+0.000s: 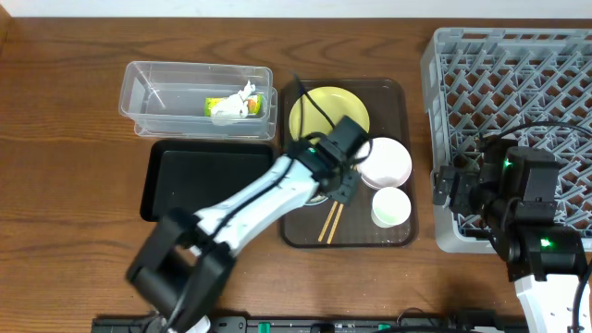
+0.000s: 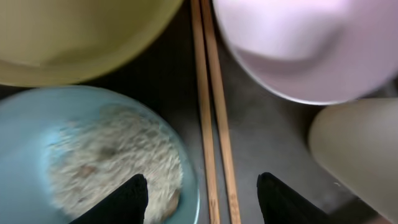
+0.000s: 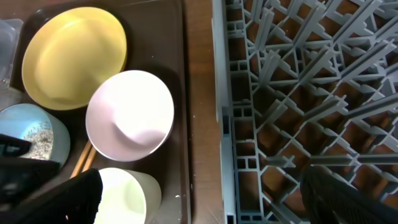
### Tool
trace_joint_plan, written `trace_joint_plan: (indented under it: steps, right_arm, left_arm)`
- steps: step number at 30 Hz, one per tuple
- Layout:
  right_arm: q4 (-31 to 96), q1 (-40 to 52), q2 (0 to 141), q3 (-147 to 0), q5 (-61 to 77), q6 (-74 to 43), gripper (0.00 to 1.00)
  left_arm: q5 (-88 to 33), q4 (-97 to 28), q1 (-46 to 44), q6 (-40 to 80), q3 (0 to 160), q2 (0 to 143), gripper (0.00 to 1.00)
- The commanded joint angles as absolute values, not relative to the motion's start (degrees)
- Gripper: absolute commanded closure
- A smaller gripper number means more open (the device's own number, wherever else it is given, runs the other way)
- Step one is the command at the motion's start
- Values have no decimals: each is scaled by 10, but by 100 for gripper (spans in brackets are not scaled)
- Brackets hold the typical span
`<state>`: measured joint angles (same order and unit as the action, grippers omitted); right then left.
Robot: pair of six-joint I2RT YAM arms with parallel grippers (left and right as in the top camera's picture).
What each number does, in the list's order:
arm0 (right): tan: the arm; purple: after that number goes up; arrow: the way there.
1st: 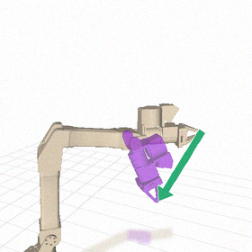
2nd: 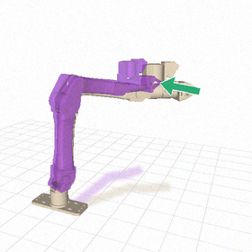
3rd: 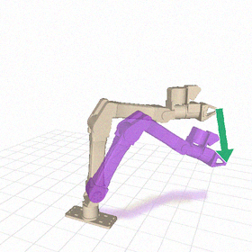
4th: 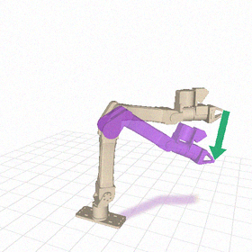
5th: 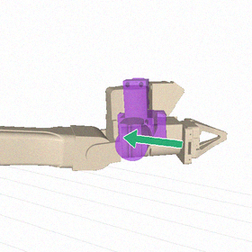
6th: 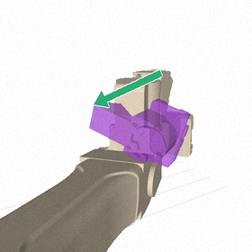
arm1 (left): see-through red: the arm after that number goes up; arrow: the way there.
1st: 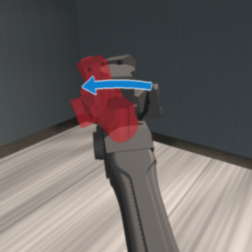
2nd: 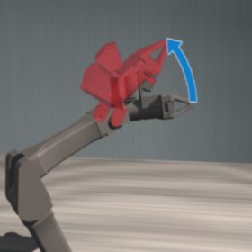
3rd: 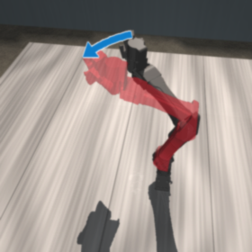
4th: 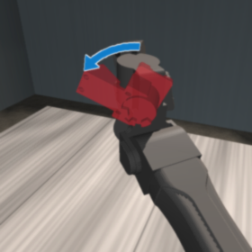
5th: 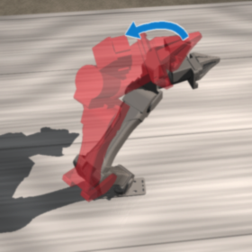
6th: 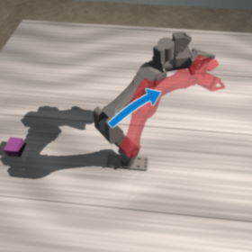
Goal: Sort waste into correct bins and load items into the dishwasher rack
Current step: 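Reach the left gripper to the light-blue rice bowl and grasp its rim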
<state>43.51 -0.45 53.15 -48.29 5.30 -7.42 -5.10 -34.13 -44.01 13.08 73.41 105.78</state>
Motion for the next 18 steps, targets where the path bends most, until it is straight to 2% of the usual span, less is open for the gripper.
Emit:
trace_joint_plan:
  steps: [1,10,14,18]
  right_arm:
    - [435,0,529,-494,48,-72,1]
    - [435,0,529,-494,48,-72,1]
    - [436,0,529,-494,48,-72,1]
    - [440,0,529,-494,48,-72,1]
  left_arm:
    - [-27,-336,-444,134,725,1089,41]
    - [-27,-334,-446,156,725,1123,60]
    - [-27,-334,-446,155,725,1123,60]
    - [-21,-334,-446,155,729,1112,54]
